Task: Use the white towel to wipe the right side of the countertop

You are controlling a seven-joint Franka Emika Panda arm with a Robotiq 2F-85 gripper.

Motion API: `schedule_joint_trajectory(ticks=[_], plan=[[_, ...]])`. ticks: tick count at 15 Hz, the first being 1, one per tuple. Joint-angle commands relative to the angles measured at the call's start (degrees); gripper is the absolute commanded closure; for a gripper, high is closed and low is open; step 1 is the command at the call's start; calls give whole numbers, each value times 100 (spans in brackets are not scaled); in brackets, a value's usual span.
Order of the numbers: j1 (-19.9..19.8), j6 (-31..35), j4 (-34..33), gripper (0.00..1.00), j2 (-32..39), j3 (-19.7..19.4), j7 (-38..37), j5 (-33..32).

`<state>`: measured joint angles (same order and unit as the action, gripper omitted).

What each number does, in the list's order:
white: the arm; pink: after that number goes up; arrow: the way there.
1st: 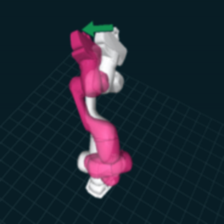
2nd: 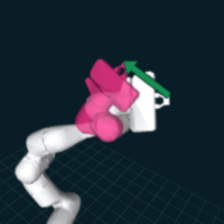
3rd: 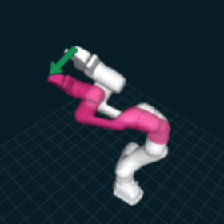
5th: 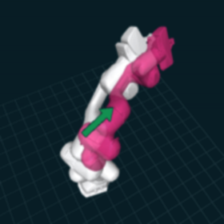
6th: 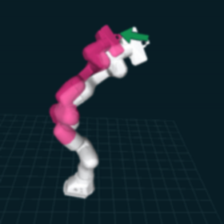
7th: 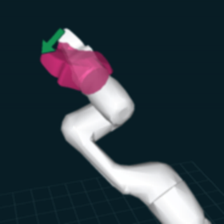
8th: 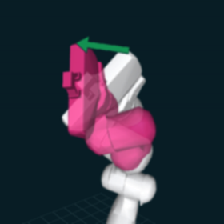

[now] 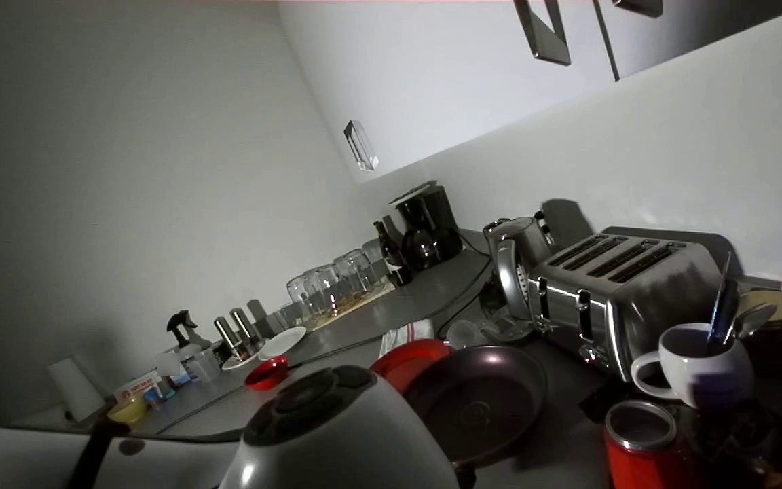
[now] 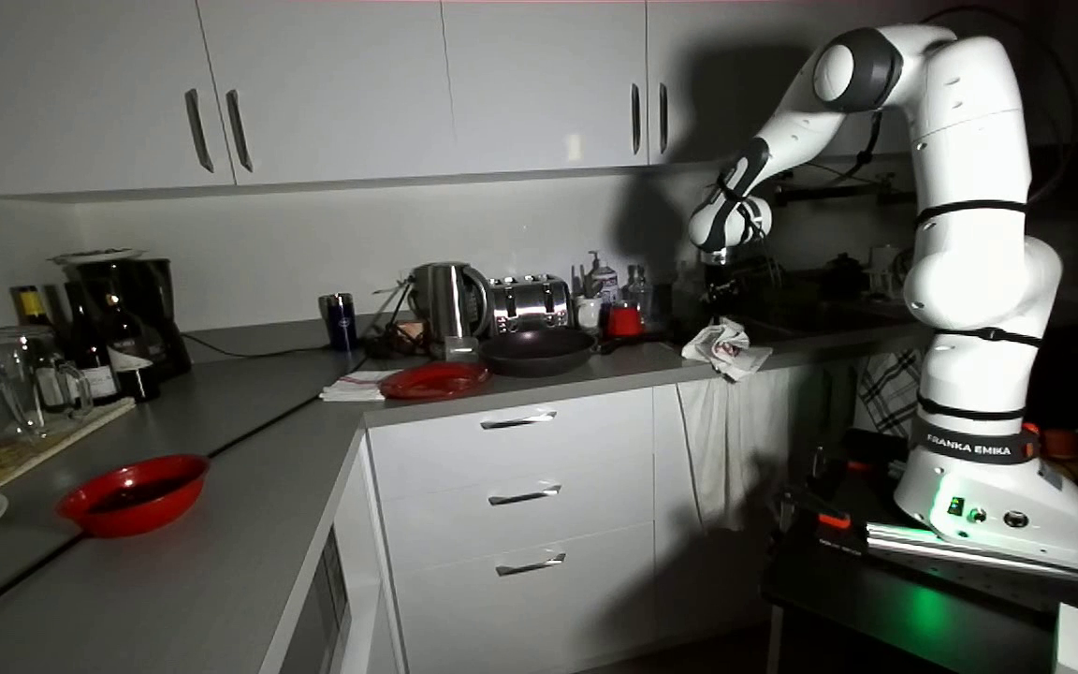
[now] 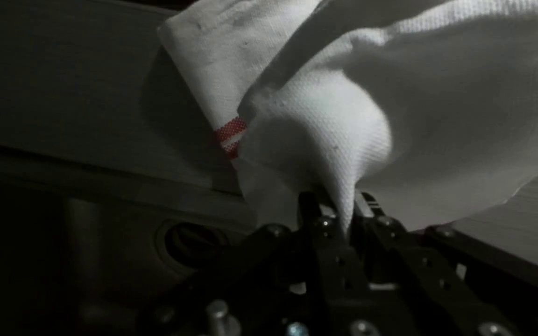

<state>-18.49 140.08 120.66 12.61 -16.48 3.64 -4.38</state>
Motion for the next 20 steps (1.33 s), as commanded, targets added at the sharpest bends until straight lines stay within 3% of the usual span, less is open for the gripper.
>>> schedule_joint_trajectory(ticks=[1,8,15,20], plan=[[-298,-280,-382,95,255,-230,-190,371],[-802,-653,-828,95,475,-557,-663,1010],[-693,-725,-901,95,470,-486,-1119,1106],[-774,-1374,-1098,95,741,-329,-1248,1699]])
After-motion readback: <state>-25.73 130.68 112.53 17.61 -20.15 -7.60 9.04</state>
